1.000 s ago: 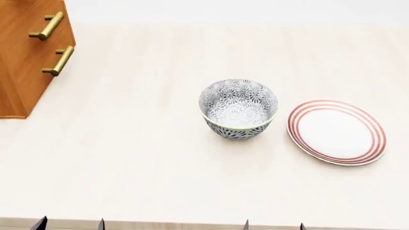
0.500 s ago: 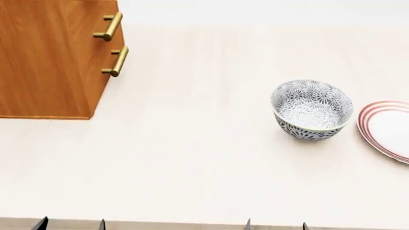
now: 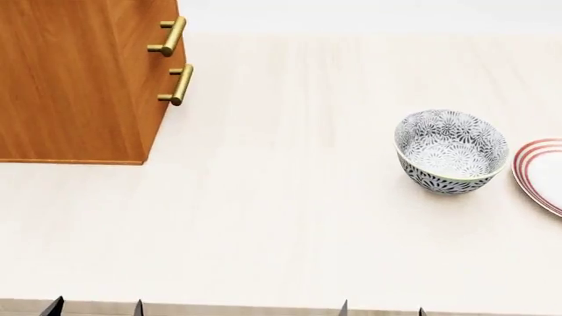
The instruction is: Put the bowl on top of the cabinet.
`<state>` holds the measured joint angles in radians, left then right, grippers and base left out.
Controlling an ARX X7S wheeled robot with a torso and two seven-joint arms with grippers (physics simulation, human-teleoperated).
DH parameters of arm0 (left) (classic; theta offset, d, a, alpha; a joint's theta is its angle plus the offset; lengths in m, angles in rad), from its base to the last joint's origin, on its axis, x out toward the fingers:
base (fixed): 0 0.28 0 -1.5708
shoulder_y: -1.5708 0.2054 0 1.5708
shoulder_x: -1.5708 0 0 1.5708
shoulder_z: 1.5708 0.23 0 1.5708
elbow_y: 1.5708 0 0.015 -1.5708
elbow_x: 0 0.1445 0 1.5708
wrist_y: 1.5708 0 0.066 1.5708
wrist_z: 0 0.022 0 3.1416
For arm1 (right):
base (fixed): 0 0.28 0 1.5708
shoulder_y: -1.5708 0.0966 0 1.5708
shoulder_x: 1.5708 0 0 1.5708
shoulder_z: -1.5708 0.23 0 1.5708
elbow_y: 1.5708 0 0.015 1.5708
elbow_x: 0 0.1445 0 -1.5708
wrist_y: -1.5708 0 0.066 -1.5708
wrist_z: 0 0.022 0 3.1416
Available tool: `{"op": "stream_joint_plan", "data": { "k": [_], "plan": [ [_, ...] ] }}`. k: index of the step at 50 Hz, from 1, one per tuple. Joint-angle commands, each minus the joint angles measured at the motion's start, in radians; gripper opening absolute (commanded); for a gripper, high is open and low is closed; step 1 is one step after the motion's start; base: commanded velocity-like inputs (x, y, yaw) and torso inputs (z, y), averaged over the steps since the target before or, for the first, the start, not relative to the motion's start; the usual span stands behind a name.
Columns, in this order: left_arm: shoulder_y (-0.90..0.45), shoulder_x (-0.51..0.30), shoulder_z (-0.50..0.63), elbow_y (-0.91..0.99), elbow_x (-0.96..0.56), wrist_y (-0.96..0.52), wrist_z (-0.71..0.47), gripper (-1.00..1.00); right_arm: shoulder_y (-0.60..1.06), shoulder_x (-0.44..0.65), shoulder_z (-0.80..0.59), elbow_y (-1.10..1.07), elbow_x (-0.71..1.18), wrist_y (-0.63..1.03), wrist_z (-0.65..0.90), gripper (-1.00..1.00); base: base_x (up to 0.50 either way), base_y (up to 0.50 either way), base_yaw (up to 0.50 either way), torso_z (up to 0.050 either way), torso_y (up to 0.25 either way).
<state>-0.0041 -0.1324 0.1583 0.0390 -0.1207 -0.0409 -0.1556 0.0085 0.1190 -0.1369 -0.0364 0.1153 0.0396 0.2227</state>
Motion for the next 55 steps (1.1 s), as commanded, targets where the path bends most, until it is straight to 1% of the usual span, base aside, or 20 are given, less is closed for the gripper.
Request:
{"op": "stream_joint_plan", "data": {
  "k": [1, 2, 3, 5, 7, 9, 10, 13, 14, 17, 18, 19, 21, 24, 26, 46, 47, 53, 55],
  "plan": [
    [0.064, -0.028, 0.012, 0.169, -0.005, -0.028, -0.017, 1.00, -0.055, 0.009, 0.005, -0.186, -0.001, 0.092, 0.069, 1.00, 0.00, 0.00, 0.00, 0.000, 0.000],
    [0.074, -0.030, 0.014, 0.192, -0.006, -0.027, -0.018, 1.00, -0.066, 0.008, 0.004, -0.218, -0.001, 0.109, 0.078, 1.00, 0.00, 0.00, 0.00, 0.000, 0.000],
    [0.096, -0.037, 0.018, 0.243, -0.006, -0.028, -0.017, 1.00, -0.080, -0.001, 0.011, -0.273, -0.019, 0.148, 0.119, 1.00, 0.00, 0.00, 0.00, 0.000, 0.000],
    [0.130, -0.048, 0.021, 0.318, -0.002, -0.034, -0.024, 1.00, -0.107, 0.002, 0.010, -0.352, -0.006, 0.178, 0.123, 1.00, 0.00, 0.00, 0.00, 0.000, 0.000],
    [0.157, -0.057, 0.023, 0.378, 0.002, -0.038, -0.028, 1.00, -0.123, -0.002, 0.005, -0.404, -0.048, 0.199, 0.167, 1.00, 0.00, 0.00, 0.00, 0.000, 0.000],
    [0.188, -0.067, 0.024, 0.440, 0.002, -0.038, -0.032, 1.00, -0.133, -0.004, 0.005, -0.442, -0.029, 0.228, 0.168, 1.00, 0.00, 0.00, 0.00, 0.000, 0.000],
    [0.200, -0.071, 0.022, 0.466, 0.000, -0.041, -0.035, 1.00, -0.140, -0.005, -0.002, -0.462, -0.057, 0.230, 0.190, 1.00, 0.00, 0.00, 0.00, 0.000, 0.000],
    [0.226, -0.081, 0.018, 0.518, -0.001, -0.040, -0.040, 1.00, -0.155, 0.006, -0.026, -0.522, -0.060, 0.273, 0.184, 1.00, 0.00, 0.00, 0.00, 0.000, 0.000],
    [0.231, -0.084, 0.017, 0.527, -0.005, -0.040, -0.041, 1.00, -0.157, 0.008, -0.031, -0.548, -0.056, 0.313, 0.184, 1.00, 0.00, 0.00, 0.00, 0.000, 0.000],
    [0.236, -0.090, 0.016, 0.537, -0.010, -0.036, -0.046, 1.00, -0.166, 0.030, -0.058, -0.595, -0.075, 0.358, 0.179, 1.00, 0.00, 0.00, 0.00, 0.000, 0.000],
    [0.240, -0.092, 0.016, 0.543, -0.012, -0.035, -0.047, 1.00, -0.182, 0.042, -0.068, -0.598, -0.077, 0.293, 0.167, 1.00, 0.00, 0.00, 0.00, 0.000, 0.000],
    [0.244, -0.095, 0.016, 0.551, -0.017, -0.033, -0.047, 1.00, -0.192, 0.042, -0.072, -0.595, -0.104, 0.256, 0.185, 1.00, 0.00, 0.00, 0.00, 0.000, 0.000],
    [0.255, -0.099, 0.016, 0.573, -0.016, -0.033, -0.053, 1.00, -0.201, 0.063, -0.104, -0.589, -0.159, 0.218, 0.191, 1.00, 0.00, 0.00, 0.00, 0.000, 0.000],
    [0.285, -0.108, 0.013, 0.622, -0.010, -0.021, -0.060, 1.00, -0.216, 0.071, -0.111, -0.593, -0.172, 0.191, 0.199, 1.00, 0.00, 0.00, 0.00, 0.000, 0.000],
    [0.287, -0.109, 0.016, 0.620, 0.008, -0.009, -0.065, 1.00, -0.222, 0.070, -0.108, -0.597, -0.176, 0.180, 0.209, 1.00, 0.00, 0.00, 0.00, 0.000, 0.000],
    [0.290, -0.126, 0.025, 0.626, -0.009, -0.003, -0.084, 1.00, -0.253, 0.097, -0.131, -0.620, -0.195, 0.133, 0.224, 1.00, 0.02, 0.00, 0.00, 0.000, 0.000],
    [0.285, -0.124, 0.011, 0.641, -0.030, -0.037, -0.097, 1.00, -0.261, 0.094, -0.135, -0.633, -0.211, 0.128, 0.236, 1.00, 0.00, 0.00, 0.00, 0.000, 0.000],
    [0.276, -0.128, 0.015, 0.635, -0.031, -0.048, -0.105, 1.00, -0.261, 0.099, -0.141, -0.631, -0.211, 0.121, 0.238, 1.00, 0.00, 0.00, 0.00, 0.000, 0.000],
    [0.279, -0.128, 0.018, 0.630, -0.027, -0.030, -0.106, 1.00, -0.260, 0.101, -0.143, -0.629, -0.213, 0.123, 0.238, 1.00, 0.00, 0.00, 0.00, 0.011, 0.000]
  ]
}}
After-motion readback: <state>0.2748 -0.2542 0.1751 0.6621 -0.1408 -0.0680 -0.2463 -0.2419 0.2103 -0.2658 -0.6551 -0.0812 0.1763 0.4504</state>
